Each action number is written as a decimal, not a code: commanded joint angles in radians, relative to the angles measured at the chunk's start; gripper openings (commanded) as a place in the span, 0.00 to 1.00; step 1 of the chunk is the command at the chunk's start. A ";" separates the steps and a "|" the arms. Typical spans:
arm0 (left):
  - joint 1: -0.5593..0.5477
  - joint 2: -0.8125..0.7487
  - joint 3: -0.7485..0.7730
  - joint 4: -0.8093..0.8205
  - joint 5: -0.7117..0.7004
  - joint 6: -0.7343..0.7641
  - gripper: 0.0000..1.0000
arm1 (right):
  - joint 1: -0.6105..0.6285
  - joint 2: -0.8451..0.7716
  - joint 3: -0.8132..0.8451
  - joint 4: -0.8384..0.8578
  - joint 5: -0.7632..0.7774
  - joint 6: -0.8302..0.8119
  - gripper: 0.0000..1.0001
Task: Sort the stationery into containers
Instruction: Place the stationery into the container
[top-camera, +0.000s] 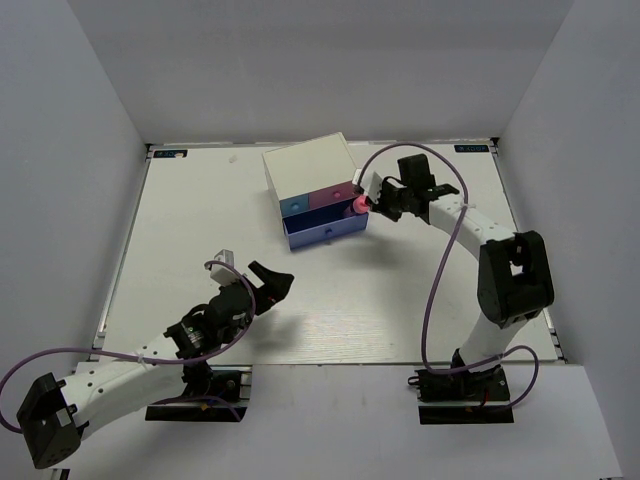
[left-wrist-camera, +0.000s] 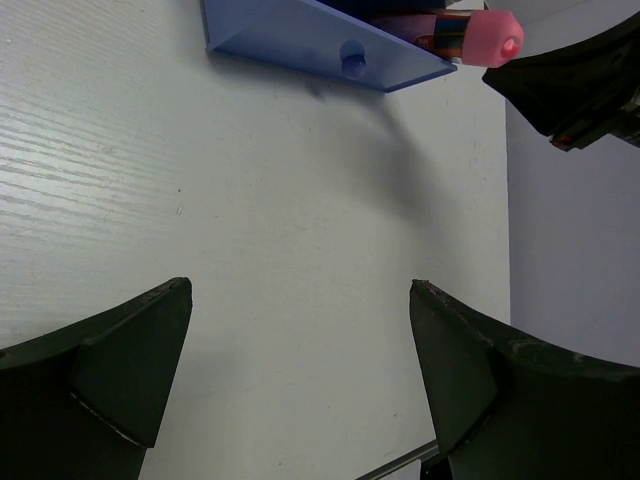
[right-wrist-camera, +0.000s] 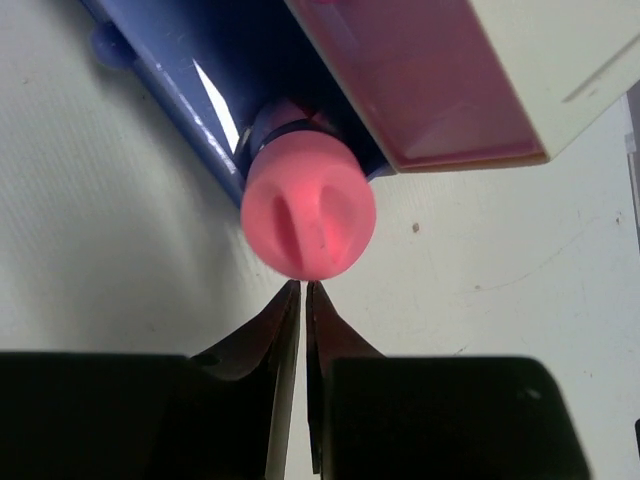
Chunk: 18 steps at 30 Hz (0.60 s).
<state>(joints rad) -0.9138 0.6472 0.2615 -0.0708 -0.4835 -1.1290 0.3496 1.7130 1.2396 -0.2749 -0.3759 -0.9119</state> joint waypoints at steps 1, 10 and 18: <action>-0.003 -0.011 -0.004 -0.015 -0.012 -0.008 1.00 | 0.009 0.031 0.075 0.025 0.017 0.024 0.12; -0.003 -0.011 -0.004 -0.015 -0.012 -0.008 1.00 | 0.032 0.077 0.104 0.045 0.023 -0.024 0.15; -0.003 -0.011 -0.004 -0.006 -0.012 -0.008 1.00 | 0.091 0.069 0.087 0.103 0.046 -0.073 0.17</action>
<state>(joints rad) -0.9138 0.6468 0.2615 -0.0757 -0.4835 -1.1343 0.4221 1.7889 1.2984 -0.2283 -0.3382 -0.9550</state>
